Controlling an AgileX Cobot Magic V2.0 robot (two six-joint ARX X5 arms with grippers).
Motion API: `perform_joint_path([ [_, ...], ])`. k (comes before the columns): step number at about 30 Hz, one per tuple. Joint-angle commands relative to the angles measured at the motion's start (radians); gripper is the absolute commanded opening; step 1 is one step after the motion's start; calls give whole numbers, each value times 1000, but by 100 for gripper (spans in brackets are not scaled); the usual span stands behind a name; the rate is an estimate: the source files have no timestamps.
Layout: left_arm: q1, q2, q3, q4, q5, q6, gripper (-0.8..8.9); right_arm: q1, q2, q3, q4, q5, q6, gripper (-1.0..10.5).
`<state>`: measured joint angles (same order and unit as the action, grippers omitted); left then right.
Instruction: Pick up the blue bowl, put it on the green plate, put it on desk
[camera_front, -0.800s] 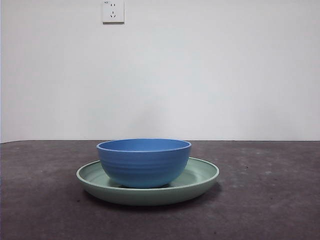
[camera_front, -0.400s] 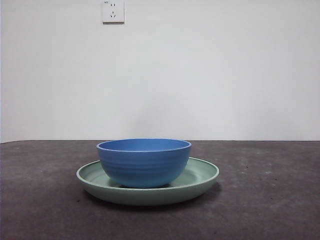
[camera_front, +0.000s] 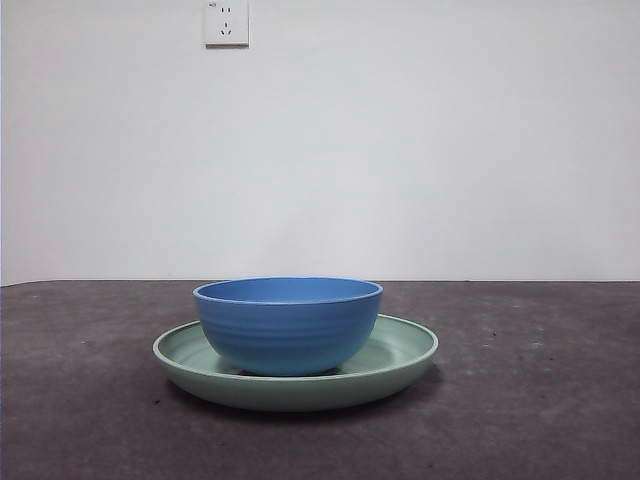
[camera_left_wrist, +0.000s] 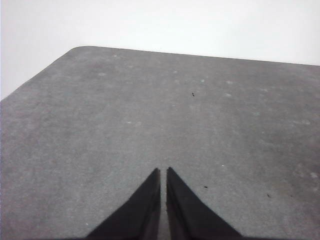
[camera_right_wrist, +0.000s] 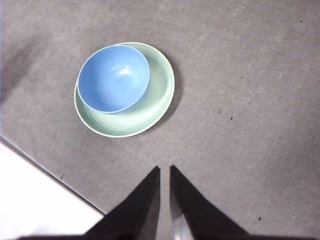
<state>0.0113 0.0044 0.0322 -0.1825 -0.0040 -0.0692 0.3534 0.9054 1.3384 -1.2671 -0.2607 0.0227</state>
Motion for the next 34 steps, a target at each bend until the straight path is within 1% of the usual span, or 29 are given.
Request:
perform_joint_path([
  [1,2,-1,-20,-7,-4,8,20,2,-8,19,10,1,-5,27],
  [5,2,-2,-20,-7,-4,8,20,-18,-31,17,14,0,-6,27],
  [6,2,-2,-20,-7,-4,8,20,-22,-41,13,23,0,-19,27],
  [8,2,-1,-21,-7,-4,8,20,-41,-77,-14,82,-1,-66,27],
  [10,2,-1,-20,-7,-4,8,20,-66,-132,-88,207,-1,-67,27],
  [13,2,-2,-20,-7,-4,8,20,-108,-248,-271,444,0,-68,27],
  [15,2,-1,-21,-7,-4,8,20,-139,-340,-424,603,0,-58,27],
  [17,2,-1,-20,-7,-4,8,20,-166,-423,-566,731,0,-56,27],
  [21,2,-1,-20,-7,-4,8,20,-215,-576,-826,949,1,-58,27],
  [24,2,-1,-20,-7,-4,8,20,-259,-667,-978,1063,1,-58,27],
  [26,2,-1,-20,-7,-4,8,20,-287,-716,-1058,1115,1,-57,27],
  [30,2,-1,-20,-7,-4,8,20,-341,-790,-1173,1161,9,-57,27],
  [34,2,-1,-20,-7,-4,8,20,-377,-834,-1249,1162,101,-41,27],
])
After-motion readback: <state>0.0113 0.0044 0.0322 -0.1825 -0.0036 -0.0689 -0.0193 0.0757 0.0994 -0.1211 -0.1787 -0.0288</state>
